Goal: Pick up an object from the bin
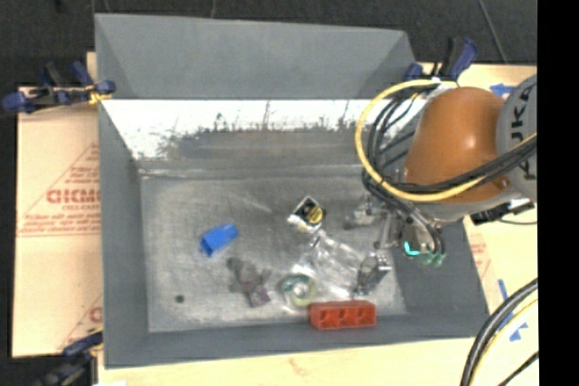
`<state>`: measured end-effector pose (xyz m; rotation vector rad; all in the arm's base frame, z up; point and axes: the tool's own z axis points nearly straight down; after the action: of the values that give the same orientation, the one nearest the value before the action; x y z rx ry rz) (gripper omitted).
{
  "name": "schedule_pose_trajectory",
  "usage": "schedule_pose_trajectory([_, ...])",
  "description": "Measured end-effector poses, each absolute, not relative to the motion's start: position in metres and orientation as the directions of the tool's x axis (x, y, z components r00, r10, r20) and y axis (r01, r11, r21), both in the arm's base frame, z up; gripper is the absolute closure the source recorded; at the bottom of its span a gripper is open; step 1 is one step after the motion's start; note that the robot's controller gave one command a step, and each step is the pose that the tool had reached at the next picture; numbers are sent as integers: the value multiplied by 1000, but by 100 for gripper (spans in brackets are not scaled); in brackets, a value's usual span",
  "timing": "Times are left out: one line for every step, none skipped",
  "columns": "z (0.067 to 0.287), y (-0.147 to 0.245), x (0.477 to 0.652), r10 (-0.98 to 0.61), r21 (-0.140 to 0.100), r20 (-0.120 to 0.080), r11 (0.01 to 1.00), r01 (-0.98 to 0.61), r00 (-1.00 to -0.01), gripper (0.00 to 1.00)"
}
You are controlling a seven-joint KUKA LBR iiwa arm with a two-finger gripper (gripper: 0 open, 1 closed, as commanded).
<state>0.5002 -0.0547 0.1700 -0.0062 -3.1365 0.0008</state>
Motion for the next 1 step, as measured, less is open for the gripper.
schedule_pose_trajectory([76,-37,529,214,2,-4,977,214,-977,0])
